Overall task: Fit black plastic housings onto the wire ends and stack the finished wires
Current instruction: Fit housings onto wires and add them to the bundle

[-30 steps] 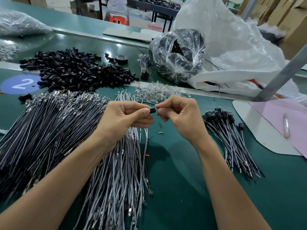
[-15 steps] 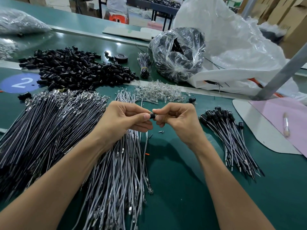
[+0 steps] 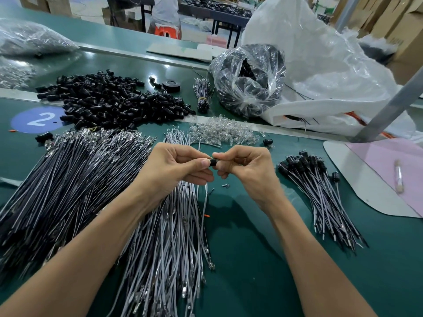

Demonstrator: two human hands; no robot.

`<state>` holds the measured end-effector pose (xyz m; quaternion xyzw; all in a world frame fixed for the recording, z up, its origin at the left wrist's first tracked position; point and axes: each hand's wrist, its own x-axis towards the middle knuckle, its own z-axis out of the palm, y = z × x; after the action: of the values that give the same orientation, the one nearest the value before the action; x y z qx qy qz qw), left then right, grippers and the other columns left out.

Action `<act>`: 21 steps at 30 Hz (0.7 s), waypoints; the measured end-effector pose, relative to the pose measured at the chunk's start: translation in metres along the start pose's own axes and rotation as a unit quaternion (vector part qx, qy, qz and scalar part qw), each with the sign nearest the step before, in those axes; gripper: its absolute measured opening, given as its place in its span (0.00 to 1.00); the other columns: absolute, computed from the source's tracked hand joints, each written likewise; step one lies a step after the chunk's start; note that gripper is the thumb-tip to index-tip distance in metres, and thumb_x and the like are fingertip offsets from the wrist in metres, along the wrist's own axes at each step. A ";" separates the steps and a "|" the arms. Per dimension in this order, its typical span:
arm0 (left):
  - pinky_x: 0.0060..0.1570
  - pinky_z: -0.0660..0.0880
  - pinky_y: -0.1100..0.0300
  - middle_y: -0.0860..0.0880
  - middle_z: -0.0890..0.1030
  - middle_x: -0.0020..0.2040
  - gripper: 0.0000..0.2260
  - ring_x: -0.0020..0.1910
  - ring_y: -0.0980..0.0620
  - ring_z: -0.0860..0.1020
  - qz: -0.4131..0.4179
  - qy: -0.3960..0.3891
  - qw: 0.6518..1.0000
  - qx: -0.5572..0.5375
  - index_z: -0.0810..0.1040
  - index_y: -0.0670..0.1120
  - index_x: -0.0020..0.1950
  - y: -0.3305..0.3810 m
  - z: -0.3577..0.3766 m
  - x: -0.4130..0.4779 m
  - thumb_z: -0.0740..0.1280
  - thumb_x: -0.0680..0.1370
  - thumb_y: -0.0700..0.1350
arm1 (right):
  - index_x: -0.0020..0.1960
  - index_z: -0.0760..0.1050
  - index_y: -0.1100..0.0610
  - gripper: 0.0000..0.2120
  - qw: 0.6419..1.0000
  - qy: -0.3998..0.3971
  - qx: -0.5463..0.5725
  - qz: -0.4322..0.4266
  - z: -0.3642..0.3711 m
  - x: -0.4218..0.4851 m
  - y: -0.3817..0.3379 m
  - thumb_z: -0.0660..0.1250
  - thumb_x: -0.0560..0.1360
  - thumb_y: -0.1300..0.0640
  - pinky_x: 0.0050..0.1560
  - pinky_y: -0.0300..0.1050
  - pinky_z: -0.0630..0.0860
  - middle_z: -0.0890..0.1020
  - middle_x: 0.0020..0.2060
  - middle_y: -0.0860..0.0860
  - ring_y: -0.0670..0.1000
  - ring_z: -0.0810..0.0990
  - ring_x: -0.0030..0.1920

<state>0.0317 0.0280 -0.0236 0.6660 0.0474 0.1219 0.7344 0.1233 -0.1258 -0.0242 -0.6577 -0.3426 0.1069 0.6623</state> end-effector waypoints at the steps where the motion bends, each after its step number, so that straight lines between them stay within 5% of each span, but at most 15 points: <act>1: 0.33 0.80 0.62 0.40 0.85 0.36 0.09 0.34 0.47 0.85 0.000 -0.001 1.000 -0.001 0.83 0.39 0.45 0.000 0.000 0.000 0.72 0.67 0.41 | 0.49 0.82 0.62 0.17 1.000 0.001 0.002 0.000 0.000 -0.001 0.000 0.66 0.70 0.80 0.35 0.37 0.77 0.83 0.30 0.49 0.45 0.78 0.29; 14: 0.36 0.80 0.62 0.40 0.86 0.43 0.08 0.41 0.46 0.86 -0.014 -0.036 0.995 -0.092 0.87 0.47 0.45 0.006 0.002 -0.002 0.69 0.71 0.44 | 0.49 0.80 0.57 0.09 0.998 -0.021 0.062 -0.009 0.005 -0.004 -0.003 0.69 0.73 0.68 0.50 0.41 0.77 0.84 0.42 0.48 0.47 0.80 0.46; 18: 0.37 0.81 0.60 0.41 0.86 0.45 0.12 0.39 0.47 0.85 -0.012 -0.017 0.996 -0.084 0.85 0.47 0.51 0.009 -0.003 -0.002 0.67 0.73 0.49 | 0.51 0.75 0.59 0.06 0.967 -0.018 0.254 0.019 -0.007 -0.002 -0.017 0.64 0.75 0.58 0.50 0.46 0.79 0.84 0.49 0.53 0.51 0.82 0.47; 21: 0.36 0.81 0.62 0.42 0.86 0.43 0.13 0.37 0.48 0.84 -0.003 0.051 0.996 -0.075 0.83 0.45 0.52 0.008 -0.007 0.000 0.66 0.75 0.51 | 0.54 0.76 0.62 0.10 0.933 0.014 0.360 0.027 -0.035 -0.004 -0.036 0.61 0.76 0.59 0.40 0.40 0.79 0.83 0.41 0.54 0.48 0.81 0.38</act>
<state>0.0294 0.0352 -0.0159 0.6016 0.0777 0.1565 0.7794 0.1303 -0.1603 0.0126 -0.3859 -0.2540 0.2314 0.8562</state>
